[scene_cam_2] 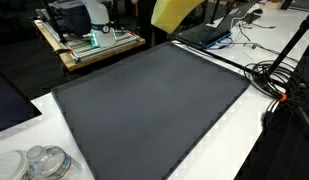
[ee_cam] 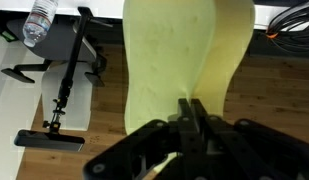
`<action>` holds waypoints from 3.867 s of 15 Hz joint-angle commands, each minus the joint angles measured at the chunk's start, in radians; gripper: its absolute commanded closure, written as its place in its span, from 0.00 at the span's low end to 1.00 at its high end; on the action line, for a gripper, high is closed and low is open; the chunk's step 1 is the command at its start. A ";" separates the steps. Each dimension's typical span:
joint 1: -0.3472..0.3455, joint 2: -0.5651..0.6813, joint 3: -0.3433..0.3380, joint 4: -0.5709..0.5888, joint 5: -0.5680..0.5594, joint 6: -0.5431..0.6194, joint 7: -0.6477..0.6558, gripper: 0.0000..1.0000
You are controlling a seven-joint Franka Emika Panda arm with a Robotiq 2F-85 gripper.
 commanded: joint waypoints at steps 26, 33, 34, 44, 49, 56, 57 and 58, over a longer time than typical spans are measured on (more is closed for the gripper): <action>0.047 0.278 0.274 0.454 0.259 -0.889 -0.257 0.00; 0.129 0.508 0.277 0.662 0.142 -0.936 -0.208 0.00; 0.144 0.539 0.272 0.686 0.113 -0.930 -0.207 0.00; 0.201 0.641 0.238 0.746 0.115 -0.900 -0.222 0.00; 0.245 0.761 0.237 0.915 0.096 -1.020 -0.239 0.00; 0.343 1.022 0.174 1.252 0.081 -1.312 -0.259 0.00; 0.356 1.058 0.157 1.293 0.071 -1.330 -0.250 0.00; 0.364 1.092 0.145 1.331 0.066 -1.333 -0.250 0.00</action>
